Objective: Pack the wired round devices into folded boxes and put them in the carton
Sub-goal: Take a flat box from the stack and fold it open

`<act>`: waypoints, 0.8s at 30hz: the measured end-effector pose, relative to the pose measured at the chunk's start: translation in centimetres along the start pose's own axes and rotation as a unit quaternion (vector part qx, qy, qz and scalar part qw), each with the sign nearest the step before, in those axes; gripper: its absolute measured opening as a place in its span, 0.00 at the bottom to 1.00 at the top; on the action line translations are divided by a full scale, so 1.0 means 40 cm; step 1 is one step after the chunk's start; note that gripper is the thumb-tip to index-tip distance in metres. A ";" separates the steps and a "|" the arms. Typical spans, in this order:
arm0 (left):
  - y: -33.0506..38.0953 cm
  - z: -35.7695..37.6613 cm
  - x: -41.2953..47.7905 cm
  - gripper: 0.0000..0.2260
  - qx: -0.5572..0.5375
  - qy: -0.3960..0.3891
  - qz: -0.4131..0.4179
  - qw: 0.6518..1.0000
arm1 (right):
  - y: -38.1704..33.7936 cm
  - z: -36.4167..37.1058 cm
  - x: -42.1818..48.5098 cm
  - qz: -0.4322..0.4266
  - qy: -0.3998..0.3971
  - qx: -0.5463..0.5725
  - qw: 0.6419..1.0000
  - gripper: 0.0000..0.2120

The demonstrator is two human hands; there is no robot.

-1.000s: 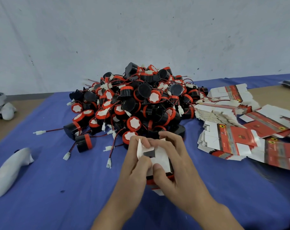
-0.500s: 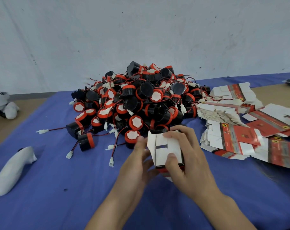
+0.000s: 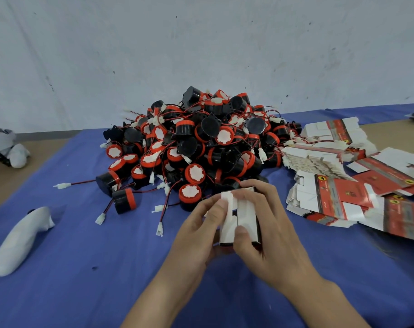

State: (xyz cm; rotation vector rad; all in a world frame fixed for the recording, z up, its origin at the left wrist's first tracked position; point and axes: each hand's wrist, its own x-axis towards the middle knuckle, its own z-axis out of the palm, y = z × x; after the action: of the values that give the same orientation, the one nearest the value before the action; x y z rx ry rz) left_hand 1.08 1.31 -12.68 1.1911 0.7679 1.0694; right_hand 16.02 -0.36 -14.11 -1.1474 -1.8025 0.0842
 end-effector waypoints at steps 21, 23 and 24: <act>-0.036 0.016 0.017 0.09 0.079 0.050 0.044 0.995 | -0.005 0.000 -0.005 -0.049 -0.028 -0.026 0.998 0.30; -0.037 0.016 0.018 0.09 0.079 0.048 0.046 0.995 | -0.004 0.002 -0.006 -0.052 -0.024 -0.033 0.998 0.30; -0.038 0.015 0.018 0.09 0.081 0.048 0.047 0.994 | -0.003 0.004 -0.006 -0.053 -0.026 -0.038 0.998 0.30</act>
State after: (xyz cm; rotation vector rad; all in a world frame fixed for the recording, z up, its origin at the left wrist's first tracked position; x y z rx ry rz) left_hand 2.22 1.74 -13.98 1.3316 0.8936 1.1662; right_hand 15.84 -0.54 -14.29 -1.1092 -1.9236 -0.0184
